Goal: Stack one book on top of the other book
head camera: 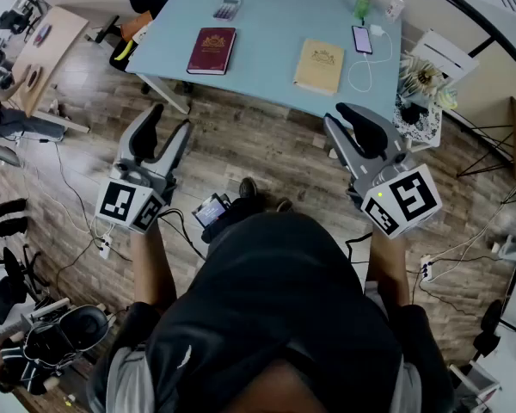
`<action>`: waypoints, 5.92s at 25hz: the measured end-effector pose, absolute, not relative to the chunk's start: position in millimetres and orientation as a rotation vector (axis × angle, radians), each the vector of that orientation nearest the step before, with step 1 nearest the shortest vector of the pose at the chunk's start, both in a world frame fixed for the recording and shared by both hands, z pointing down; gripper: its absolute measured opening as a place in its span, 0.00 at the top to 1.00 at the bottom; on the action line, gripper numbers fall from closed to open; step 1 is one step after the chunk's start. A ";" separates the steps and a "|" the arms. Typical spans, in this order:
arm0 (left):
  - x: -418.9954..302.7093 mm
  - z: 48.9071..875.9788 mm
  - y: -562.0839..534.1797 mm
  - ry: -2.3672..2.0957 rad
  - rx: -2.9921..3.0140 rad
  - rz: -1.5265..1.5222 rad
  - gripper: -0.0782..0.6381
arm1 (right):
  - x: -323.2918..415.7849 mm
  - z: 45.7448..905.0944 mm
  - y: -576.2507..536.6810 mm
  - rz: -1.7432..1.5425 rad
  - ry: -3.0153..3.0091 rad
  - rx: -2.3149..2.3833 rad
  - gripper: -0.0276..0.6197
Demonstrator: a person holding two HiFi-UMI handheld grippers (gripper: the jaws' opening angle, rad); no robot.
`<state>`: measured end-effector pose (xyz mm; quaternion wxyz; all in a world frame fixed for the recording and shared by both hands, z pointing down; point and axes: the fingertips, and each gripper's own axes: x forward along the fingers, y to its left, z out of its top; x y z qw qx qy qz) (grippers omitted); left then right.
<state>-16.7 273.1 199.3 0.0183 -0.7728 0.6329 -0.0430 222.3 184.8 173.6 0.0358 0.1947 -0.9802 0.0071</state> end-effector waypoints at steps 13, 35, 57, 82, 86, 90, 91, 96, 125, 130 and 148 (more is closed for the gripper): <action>-13.3 202.3 282.1 2.005 -2.381 -0.162 0.49 | 223.5 183.7 181.4 0.061 -3.030 0.569 0.81; -172.9 225.0 219.3 1.952 -2.507 -0.104 0.49 | 59.0 192.2 133.6 0.210 -2.984 0.670 0.81; -280.0 250.3 146.8 1.768 -2.702 -0.005 0.49 | -59.4 210.3 90.8 0.244 -2.849 0.848 0.81; -254.4 267.3 36.9 2.182 -2.456 -0.141 0.49 | -80.5 251.9 -79.1 0.386 -2.941 0.357 0.81; -248.1 277.2 24.6 2.244 -2.427 -0.177 0.49 | -83.1 268.0 -95.6 0.428 -2.944 0.277 0.81; -246.4 289.9 12.3 2.281 -2.427 -0.215 0.49 | -86.9 284.5 -107.7 0.478 -2.924 0.235 0.81; -247.6 293.2 9.1 2.282 -2.432 -0.226 0.49 | -89.0 289.3 -110.7 0.491 -2.916 0.231 0.81; -263.9 316.1 -10.6 2.284 -2.485 -0.244 0.49 | -107.9 319.0 -122.4 0.555 -2.859 0.239 0.81; -347.7 556.4 -100.2 2.275 -2.971 -0.534 0.49 | -180.4 539.8 -159.7 0.953 -2.395 0.514 0.81; -346.9 587.5 -104.8 2.269 -3.029 -0.574 0.49 | -184.5 574.6 -158.6 1.012 -2.332 0.523 0.81; -332.8 647.0 -99.7 2.286 -3.275 -0.465 0.55 | -201.4 638.6 -142.9 1.208 -2.239 0.520 0.81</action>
